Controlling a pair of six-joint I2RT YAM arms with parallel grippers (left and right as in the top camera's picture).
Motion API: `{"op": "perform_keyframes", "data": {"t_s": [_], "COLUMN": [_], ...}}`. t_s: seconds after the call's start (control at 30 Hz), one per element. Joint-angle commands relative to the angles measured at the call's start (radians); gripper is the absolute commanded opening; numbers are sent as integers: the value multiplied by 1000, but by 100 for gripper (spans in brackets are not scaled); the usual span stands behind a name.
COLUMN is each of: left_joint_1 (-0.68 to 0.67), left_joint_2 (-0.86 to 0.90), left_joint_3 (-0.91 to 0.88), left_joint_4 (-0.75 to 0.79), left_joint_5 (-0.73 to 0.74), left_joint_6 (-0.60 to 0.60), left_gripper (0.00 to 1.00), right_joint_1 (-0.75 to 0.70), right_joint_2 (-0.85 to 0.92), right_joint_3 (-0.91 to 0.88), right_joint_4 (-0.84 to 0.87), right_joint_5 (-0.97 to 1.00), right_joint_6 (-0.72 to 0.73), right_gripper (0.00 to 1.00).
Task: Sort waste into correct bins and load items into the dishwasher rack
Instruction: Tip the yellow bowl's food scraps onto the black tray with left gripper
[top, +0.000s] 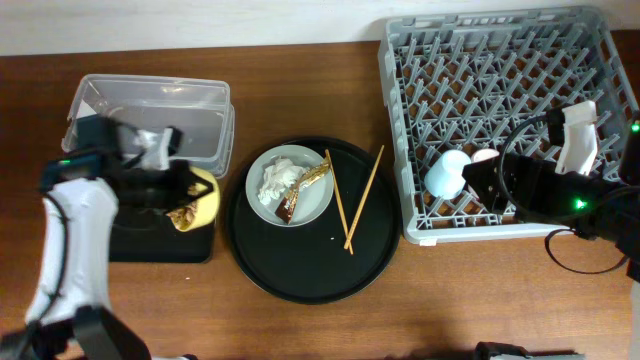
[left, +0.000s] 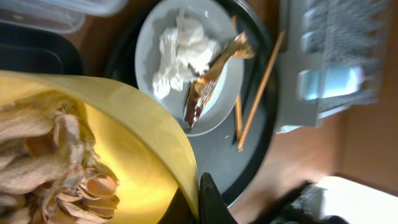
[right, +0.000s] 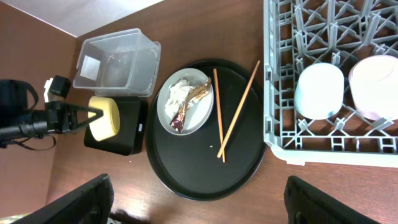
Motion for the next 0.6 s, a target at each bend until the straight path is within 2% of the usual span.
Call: {"op": "perform_keyframes", "data": {"t_s": [0.0, 0.07, 0.1, 0.23, 0.27, 0.3, 0.33, 0.37, 0.4, 0.43, 0.53, 0.57], "left_joint_1": [161, 203, 212, 233, 240, 240, 238, 261, 277, 291, 325, 318], "left_joint_2": [184, 293, 297, 296, 300, 301, 291, 296, 289, 290, 291, 283], "left_joint_3": [6, 6, 6, 6, 7, 6, 6, 7, 7, 8, 8, 8], "left_joint_4": [-21, -20, -17, -95, -27, -132, -242, -230, -302, -251, -346, -405], "left_joint_5": [477, 752, 804, 813, 726, 761, 817, 761, 803, 760, 668, 677], "left_joint_6": [272, 277, 275, 283, 248, 257, 437, 409, 544, 510, 500, 632], "left_gripper": [0, 0, 0, 0, 0, 0, 0, 0, 0, 0, 0, 0], "right_joint_1": [6, 6, 6, 6, 6, 6, 6, 6, 6, 6, 6, 6], "right_joint_2": [-1, -1, -1, -1, -1, -1, -1, -1, -1, -1, -1, -1], "right_joint_3": [-3, -3, -3, -3, -3, -3, -3, -3, -3, -3, -3, -3], "right_joint_4": [0, 0, 0, 0, 0, -1, -4, -4, -9, -9, -14, -20], "right_joint_5": [-2, -2, -2, -2, -2, -2, -2, -3, -2, -3, -3, -3], "right_joint_6": [-4, -4, -4, -4, -4, -4, -4, -4, -4, -4, -3, -4], "right_gripper": [88, 88, 88, 88, 88, 88, 88, 88, 88, 88, 88, 88]}}
